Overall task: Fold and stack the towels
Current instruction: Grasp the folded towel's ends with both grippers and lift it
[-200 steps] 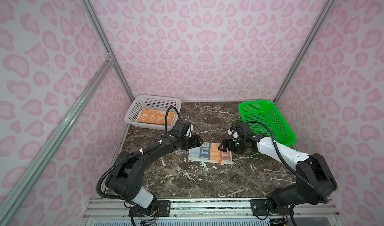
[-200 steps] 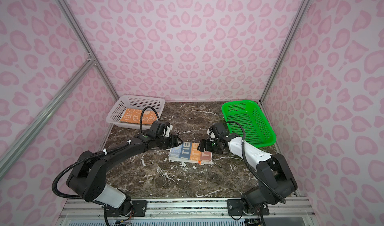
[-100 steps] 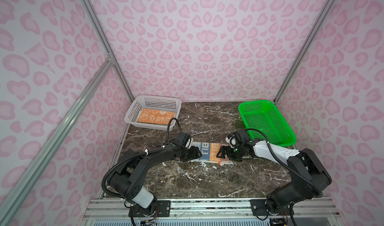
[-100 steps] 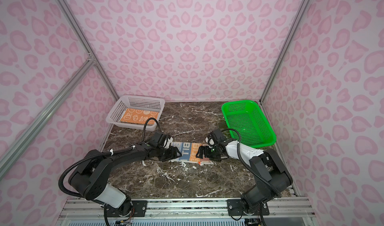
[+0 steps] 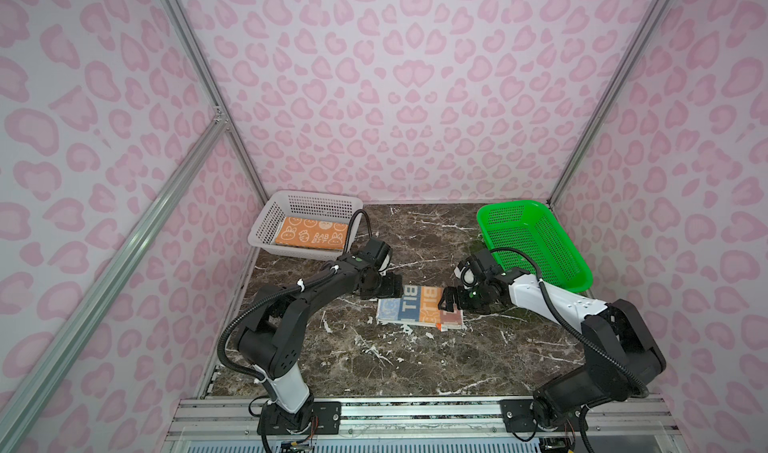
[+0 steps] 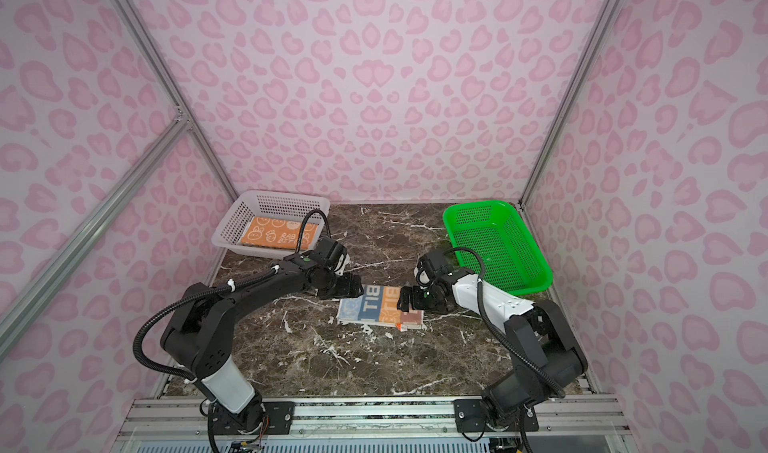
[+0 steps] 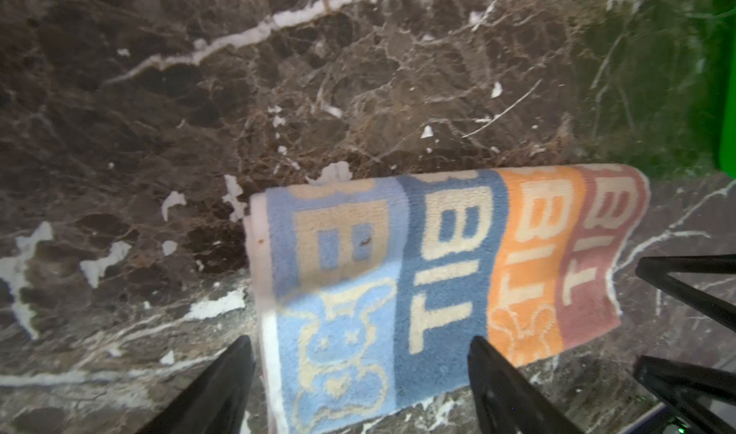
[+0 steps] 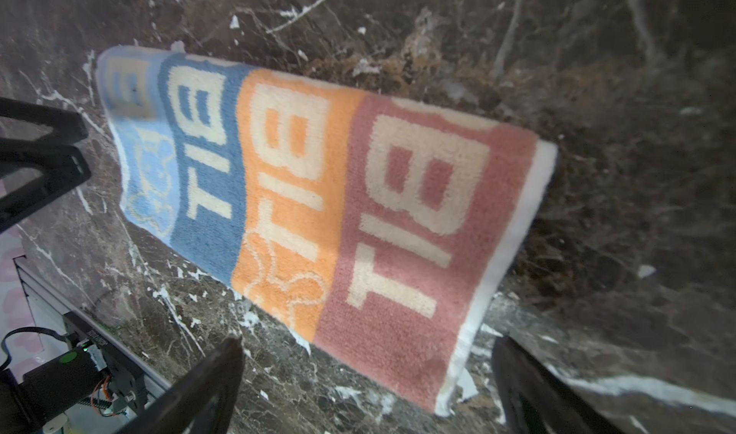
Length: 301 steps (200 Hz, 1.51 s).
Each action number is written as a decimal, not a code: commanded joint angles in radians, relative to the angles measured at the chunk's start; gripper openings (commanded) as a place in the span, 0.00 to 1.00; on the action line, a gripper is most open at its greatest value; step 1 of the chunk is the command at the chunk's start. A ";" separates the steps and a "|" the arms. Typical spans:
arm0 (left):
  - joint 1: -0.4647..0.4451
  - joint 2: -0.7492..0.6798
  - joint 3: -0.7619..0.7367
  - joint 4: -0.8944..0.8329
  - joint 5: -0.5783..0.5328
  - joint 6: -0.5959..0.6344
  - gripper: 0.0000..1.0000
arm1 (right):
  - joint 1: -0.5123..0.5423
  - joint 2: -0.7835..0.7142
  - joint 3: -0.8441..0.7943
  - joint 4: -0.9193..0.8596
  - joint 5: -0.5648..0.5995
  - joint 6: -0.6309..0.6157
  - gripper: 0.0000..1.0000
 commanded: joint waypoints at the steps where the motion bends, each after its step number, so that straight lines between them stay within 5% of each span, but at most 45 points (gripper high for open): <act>1: 0.005 0.019 0.008 -0.055 -0.057 0.022 0.86 | 0.001 0.024 -0.013 0.006 0.023 -0.018 0.99; 85: 0.009 0.071 -0.061 -0.019 0.007 0.041 0.83 | 0.001 0.087 -0.036 0.071 0.005 -0.009 0.99; 279: -0.037 0.059 -0.083 0.009 0.015 0.023 0.05 | 0.121 0.097 -0.075 0.164 0.017 0.041 0.99; 301: -0.037 0.063 -0.046 -0.042 -0.023 0.048 0.04 | 0.121 0.097 -0.059 0.148 0.026 0.031 0.99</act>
